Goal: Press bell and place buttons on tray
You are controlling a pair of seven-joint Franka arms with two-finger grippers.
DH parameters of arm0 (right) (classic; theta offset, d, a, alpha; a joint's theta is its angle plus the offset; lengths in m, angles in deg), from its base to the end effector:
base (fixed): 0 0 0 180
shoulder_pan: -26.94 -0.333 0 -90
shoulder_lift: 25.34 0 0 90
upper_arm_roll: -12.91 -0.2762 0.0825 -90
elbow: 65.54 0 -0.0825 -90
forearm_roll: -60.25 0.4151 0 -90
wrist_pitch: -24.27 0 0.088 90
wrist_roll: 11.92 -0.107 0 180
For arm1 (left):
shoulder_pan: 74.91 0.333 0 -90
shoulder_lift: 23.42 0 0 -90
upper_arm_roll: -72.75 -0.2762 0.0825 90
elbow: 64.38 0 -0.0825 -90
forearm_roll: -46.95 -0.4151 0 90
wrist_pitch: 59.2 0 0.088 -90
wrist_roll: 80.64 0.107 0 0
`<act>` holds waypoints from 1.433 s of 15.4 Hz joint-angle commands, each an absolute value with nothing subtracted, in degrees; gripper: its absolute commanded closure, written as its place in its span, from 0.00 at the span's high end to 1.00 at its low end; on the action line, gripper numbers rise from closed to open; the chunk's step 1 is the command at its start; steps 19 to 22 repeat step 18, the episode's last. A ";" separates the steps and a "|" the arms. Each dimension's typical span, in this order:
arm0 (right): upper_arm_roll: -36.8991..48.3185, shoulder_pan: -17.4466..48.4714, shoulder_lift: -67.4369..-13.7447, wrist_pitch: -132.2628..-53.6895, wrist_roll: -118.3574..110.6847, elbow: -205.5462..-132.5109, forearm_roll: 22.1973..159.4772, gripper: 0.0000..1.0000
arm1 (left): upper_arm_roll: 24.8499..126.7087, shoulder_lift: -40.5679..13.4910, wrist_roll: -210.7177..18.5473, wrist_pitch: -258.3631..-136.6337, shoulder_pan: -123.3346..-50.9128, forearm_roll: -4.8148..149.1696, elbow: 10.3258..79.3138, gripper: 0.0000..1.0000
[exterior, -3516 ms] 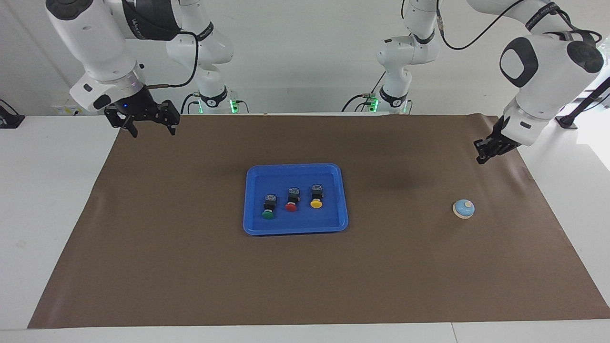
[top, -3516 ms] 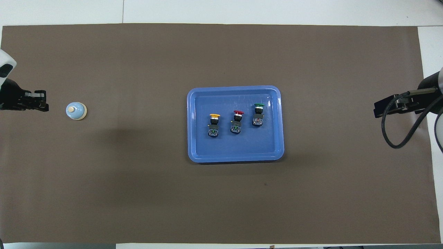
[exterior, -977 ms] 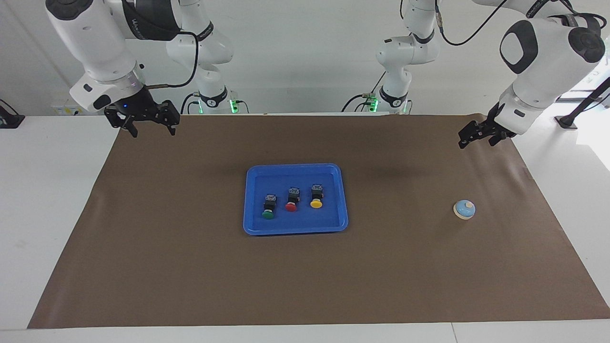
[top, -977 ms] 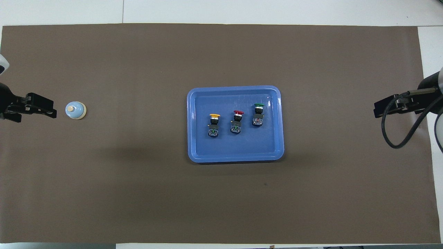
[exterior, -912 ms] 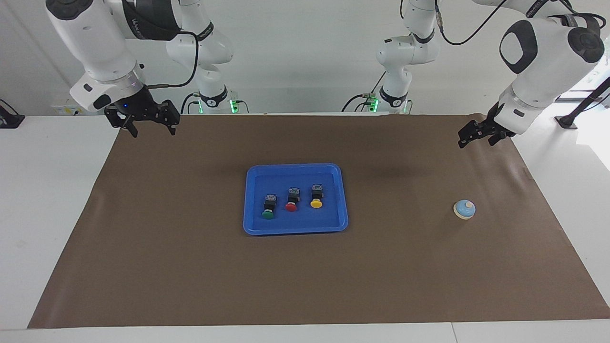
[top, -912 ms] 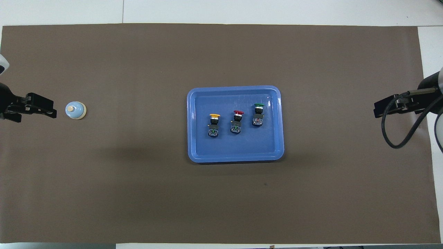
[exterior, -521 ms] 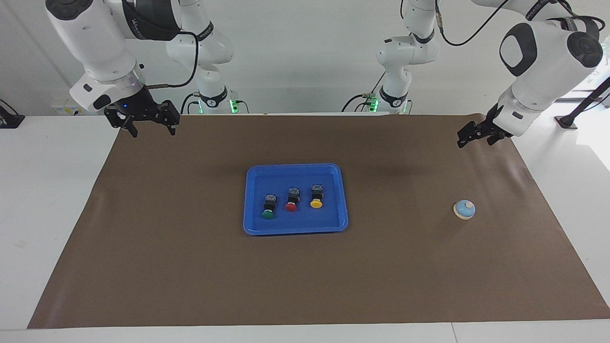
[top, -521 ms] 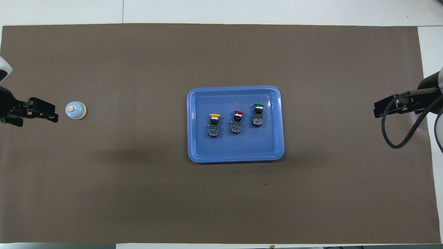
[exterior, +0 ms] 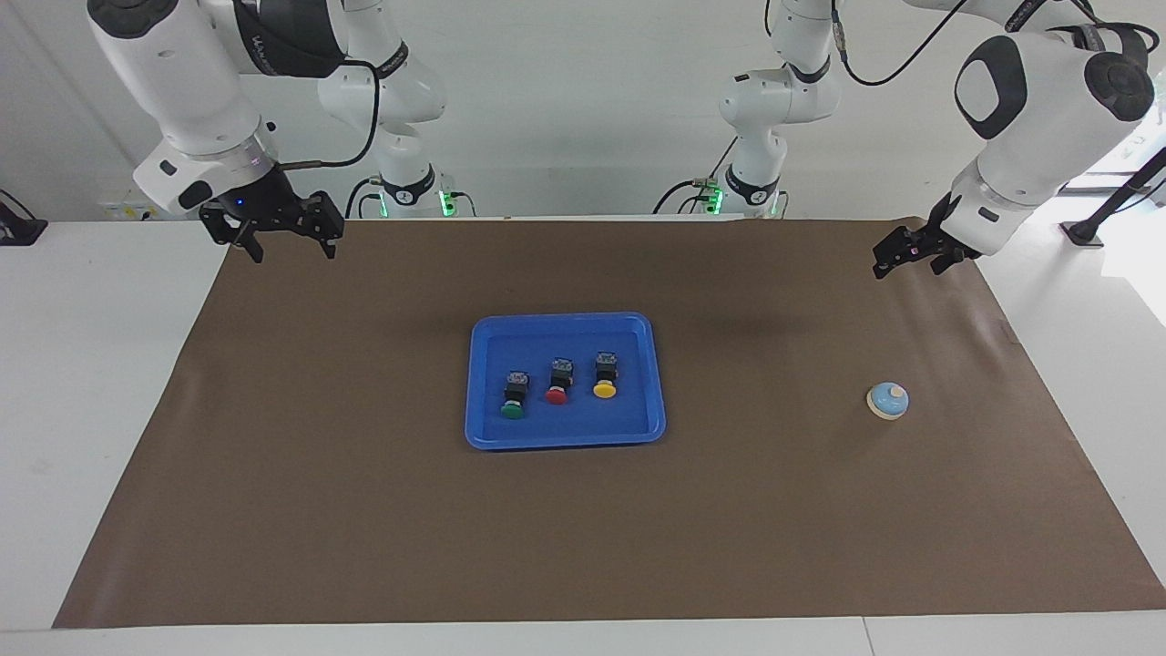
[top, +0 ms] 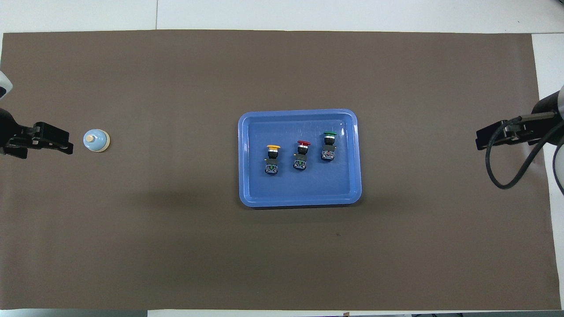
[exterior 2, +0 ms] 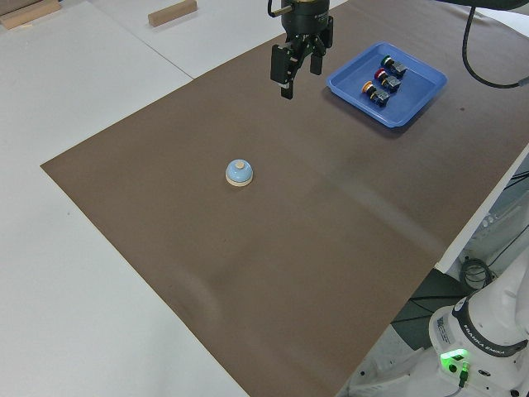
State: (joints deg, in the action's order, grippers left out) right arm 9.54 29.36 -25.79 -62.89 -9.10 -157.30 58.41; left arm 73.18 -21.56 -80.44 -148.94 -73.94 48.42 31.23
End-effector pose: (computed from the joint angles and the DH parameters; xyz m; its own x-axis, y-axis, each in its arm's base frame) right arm 0.5809 0.0060 0.5607 0.9939 0.0641 -0.0894 0.0668 -0.9974 0.0273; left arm 0.5865 0.0028 0.5164 0.9909 0.0057 -0.1344 0.0093 -0.9996 0.0261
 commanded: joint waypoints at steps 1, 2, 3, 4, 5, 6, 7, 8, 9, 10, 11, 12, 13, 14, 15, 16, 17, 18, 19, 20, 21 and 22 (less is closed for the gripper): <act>9.48 29.75 -24.90 -63.09 -7.88 -158.18 59.11 1.00 | 72.58 -22.10 -79.76 -150.43 -74.47 48.45 31.33 1.00; 9.48 29.75 -24.90 -63.09 -7.88 -158.26 59.11 1.00 | 72.66 -22.19 -79.85 -150.52 -74.47 48.45 31.33 1.00; 9.48 29.75 -24.90 -63.09 -7.88 -158.18 59.11 1.00 | 72.66 -22.19 -79.85 -150.70 -74.55 48.45 31.16 1.00; 9.48 29.75 -24.90 -63.09 -7.88 -158.18 59.11 1.00 | 72.66 -22.19 -79.85 -151.31 -74.56 48.36 31.16 1.00; 9.48 29.75 -24.90 -63.09 -7.88 -158.18 59.11 1.00 | 72.66 -22.19 -79.85 -152.01 -74.56 48.36 31.16 1.00; 9.48 29.75 -24.90 -63.09 -7.88 -158.18 59.11 1.00 | 72.66 -22.19 -79.85 -152.19 -74.64 48.36 31.16 1.00; 9.57 29.75 -24.90 -63.09 -7.88 -158.18 59.11 1.00 | 72.66 -22.19 -79.85 -152.02 -74.73 48.27 31.25 1.00; 9.48 29.75 -24.90 -63.09 -7.88 -158.26 59.11 1.00 | 72.66 -22.19 -79.76 -151.67 -74.73 48.27 31.25 1.00; 9.48 29.75 -24.90 -63.09 -7.88 -158.18 59.11 1.00 | 72.66 -22.19 -79.85 -151.66 -74.99 48.27 31.16 1.00; 9.57 29.75 -24.90 -63.09 -7.88 -158.26 59.11 1.00 | 72.66 -22.19 -79.76 -151.66 -75.52 47.66 31.07 1.00; 9.48 29.75 -24.90 -63.09 -7.88 -158.26 59.11 1.00 | 72.84 -22.02 -79.76 -151.40 -75.78 46.61 29.85 1.00; 9.57 29.75 -24.90 -63.09 -7.88 -158.18 59.11 1.00 | 73.01 -22.02 -79.76 -151.23 -75.79 46.69 29.14 1.00; 9.57 29.75 -24.90 -63.09 -7.88 -158.18 59.11 1.00 | 73.02 -22.02 -79.76 -151.05 -75.70 46.69 28.96 1.00; 9.48 29.75 -24.90 -63.09 -7.88 -158.18 59.11 1.00 | 73.02 -22.10 -79.76 -150.96 -75.78 46.69 28.96 1.00; 9.48 29.75 -24.90 -63.09 -7.88 -158.18 59.11 1.00 | 73.02 -22.10 -79.76 -150.96 -75.79 46.69 29.05 1.00; 9.48 29.75 -24.90 -63.09 -7.88 -158.18 59.11 1.00 | 73.02 -22.10 -79.76 -150.96 -75.79 46.69 29.05 1.00; 9.48 29.75 -24.90 -63.09 -7.88 -158.18 59.11 1.00 | 73.02 -22.10 -79.76 -150.96 -75.79 46.78 29.05 1.00; 9.48 29.75 -24.90 -63.09 -7.88 -158.18 59.11 1.00 | 73.10 -22.10 -79.76 -150.96 -75.79 46.78 29.05 1.00; 9.48 29.75 -24.90 -63.09 -7.88 -158.18 59.11 1.00 | 73.10 -22.10 -79.76 -150.96 -75.79 46.78 29.05 1.00; 9.48 29.75 -24.90 -63.09 -7.88 -158.18 59.11 1.00 | 73.10 -22.10 -79.76 -150.96 -75.79 46.78 29.05 1.00; 9.48 29.75 -24.90 -63.09 -7.88 -158.18 59.11 1.00 | 73.10 -22.10 -79.76 -150.96 -75.79 46.78 29.05 1.00; 9.48 29.75 -24.90 -63.09 -7.88 -158.18 59.11 1.00 | 73.10 -22.10 -79.76 -150.96 -75.79 46.78 29.05 1.00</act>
